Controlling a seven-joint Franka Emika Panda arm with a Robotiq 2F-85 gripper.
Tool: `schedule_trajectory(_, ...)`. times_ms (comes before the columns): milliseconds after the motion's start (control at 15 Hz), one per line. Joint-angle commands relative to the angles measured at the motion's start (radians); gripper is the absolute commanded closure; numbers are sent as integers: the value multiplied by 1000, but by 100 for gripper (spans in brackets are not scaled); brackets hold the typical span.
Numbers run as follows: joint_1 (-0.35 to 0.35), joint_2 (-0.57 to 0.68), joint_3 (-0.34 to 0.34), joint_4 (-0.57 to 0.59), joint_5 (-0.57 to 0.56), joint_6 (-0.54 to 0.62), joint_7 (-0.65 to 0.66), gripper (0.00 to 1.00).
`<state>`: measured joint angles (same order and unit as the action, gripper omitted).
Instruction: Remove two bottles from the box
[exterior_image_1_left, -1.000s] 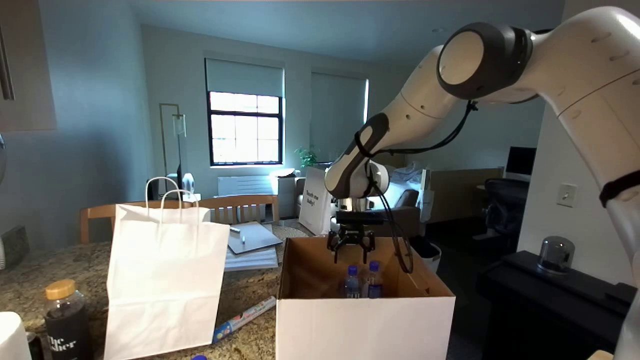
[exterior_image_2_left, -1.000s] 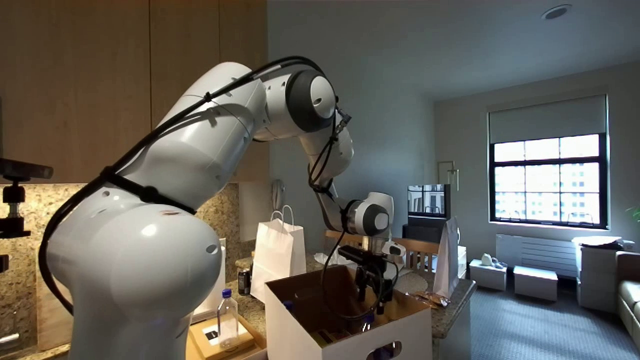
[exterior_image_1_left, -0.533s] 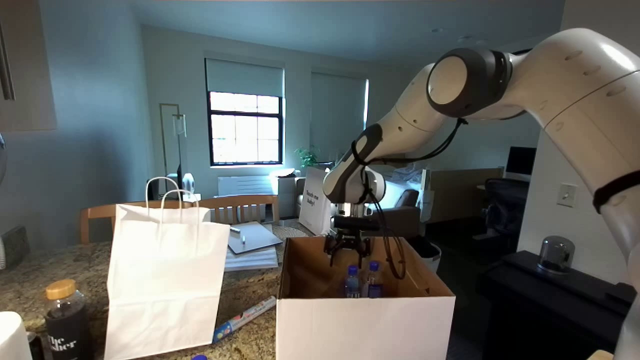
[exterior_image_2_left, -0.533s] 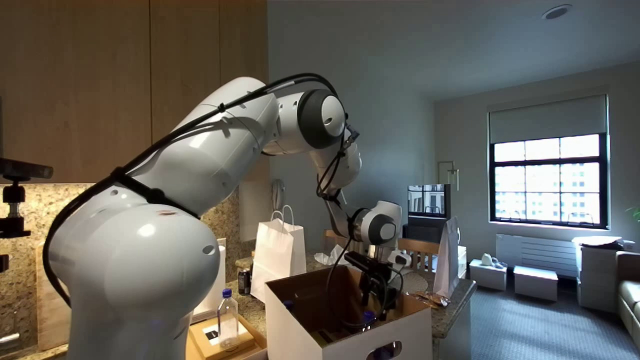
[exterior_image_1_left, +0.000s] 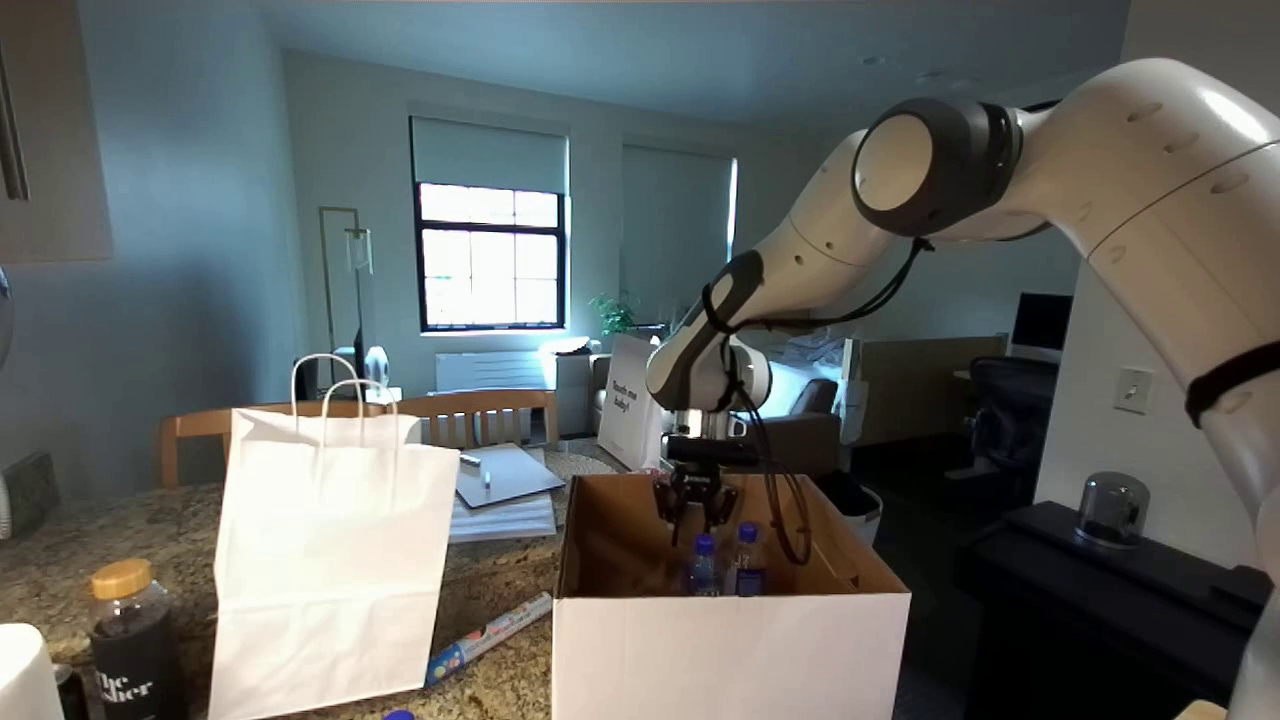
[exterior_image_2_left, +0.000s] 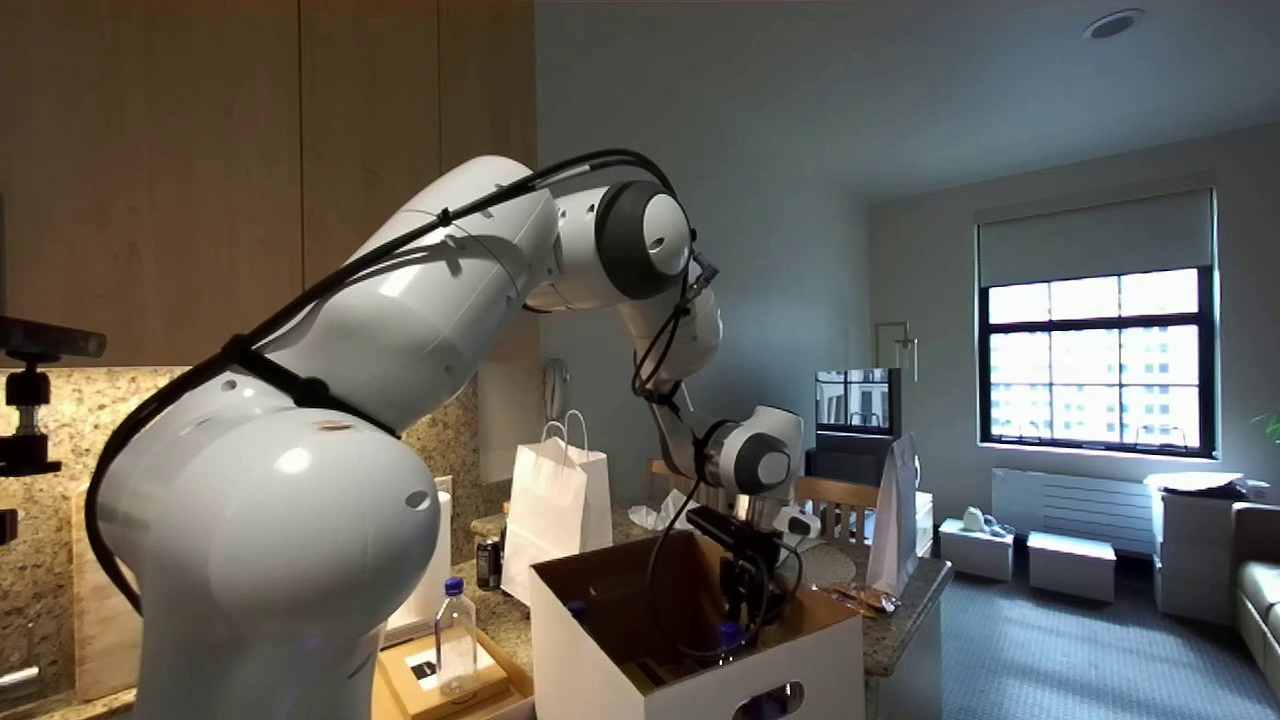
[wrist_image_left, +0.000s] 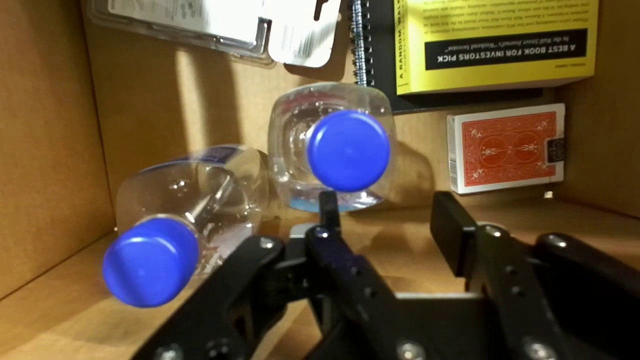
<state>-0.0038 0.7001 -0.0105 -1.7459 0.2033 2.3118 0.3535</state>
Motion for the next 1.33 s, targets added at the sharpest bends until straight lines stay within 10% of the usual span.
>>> schedule_trajectory(0, -3, -35, -5, -65, 36, 6, 5, 80)
schedule_trajectory(67, -2, -39, -6, -74, 40, 9, 9, 85)
schedule_trajectory(200, -3, -50, -8, -94, 53, 18, 16, 47)
schedule_trajectory(800, 17, -109, -37, -179, 54, 15, 75, 2)
schedule_trajectory(1067, 28, -142, -44, -225, 52, 21, 98, 0)
schedule_trajectory(1133, 29, -150, -44, -234, 52, 25, 101, 25)
schedule_trajectory(1267, 29, -162, -44, -247, 59, 39, 113, 27)
